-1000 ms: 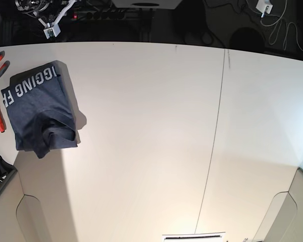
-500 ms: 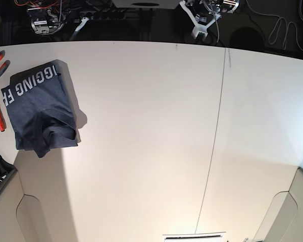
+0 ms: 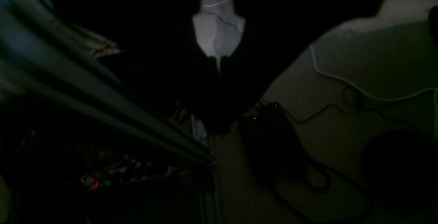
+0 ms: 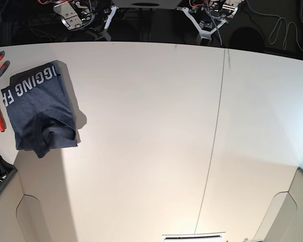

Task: Layout the t-shirt on the table in an organized manner, then fold the t-shirt properly

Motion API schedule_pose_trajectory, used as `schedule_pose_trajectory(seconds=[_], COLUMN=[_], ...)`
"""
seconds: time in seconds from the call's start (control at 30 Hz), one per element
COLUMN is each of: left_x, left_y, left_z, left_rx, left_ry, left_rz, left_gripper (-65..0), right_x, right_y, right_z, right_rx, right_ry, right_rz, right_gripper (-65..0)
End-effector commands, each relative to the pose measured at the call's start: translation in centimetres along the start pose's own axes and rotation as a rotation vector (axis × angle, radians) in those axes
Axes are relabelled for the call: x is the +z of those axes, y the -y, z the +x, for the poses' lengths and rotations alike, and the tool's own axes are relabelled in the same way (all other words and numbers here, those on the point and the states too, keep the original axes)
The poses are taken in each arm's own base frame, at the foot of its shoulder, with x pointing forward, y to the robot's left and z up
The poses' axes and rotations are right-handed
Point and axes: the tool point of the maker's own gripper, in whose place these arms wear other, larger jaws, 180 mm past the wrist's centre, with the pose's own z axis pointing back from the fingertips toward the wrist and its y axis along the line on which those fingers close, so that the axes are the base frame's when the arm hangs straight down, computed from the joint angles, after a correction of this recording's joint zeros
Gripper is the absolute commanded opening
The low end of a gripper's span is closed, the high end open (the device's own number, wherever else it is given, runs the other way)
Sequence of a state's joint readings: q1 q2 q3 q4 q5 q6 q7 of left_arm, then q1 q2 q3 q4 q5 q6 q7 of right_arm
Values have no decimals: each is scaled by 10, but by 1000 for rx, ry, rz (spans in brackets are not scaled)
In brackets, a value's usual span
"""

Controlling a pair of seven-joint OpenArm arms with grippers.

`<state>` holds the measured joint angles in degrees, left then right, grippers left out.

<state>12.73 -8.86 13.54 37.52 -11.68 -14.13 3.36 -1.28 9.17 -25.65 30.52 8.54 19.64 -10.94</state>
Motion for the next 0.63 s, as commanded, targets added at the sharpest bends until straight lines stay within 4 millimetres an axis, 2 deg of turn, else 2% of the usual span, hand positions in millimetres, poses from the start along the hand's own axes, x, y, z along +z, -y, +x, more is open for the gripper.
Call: schedule_pose_trajectory(seconds=[0.0,0.07,0.23,0.3,0.6], left_x=[1,1,6,9,8], left_y=[-1,-5,-45,-55,-56], left_z=[2,0,2,3,9], left_rx=[-16,-60,-113,-111,-112], left_ry=[9,-2,-1,2,12], left_rz=[3,20,248,304,307], left_gripper=[-650,-650,-650,-650,-650], right_x=[1,0,0,0,-2], right_y=[0,-4,-5,-6,-17], right_z=[5,7,9,8,13], right_rx=[-16,-54,-149,-168,-173], right_ry=[20,31,47,48,56], right_rz=[6,22,28,29,50], right_gripper=[-650,-650,-650,-650,-650])
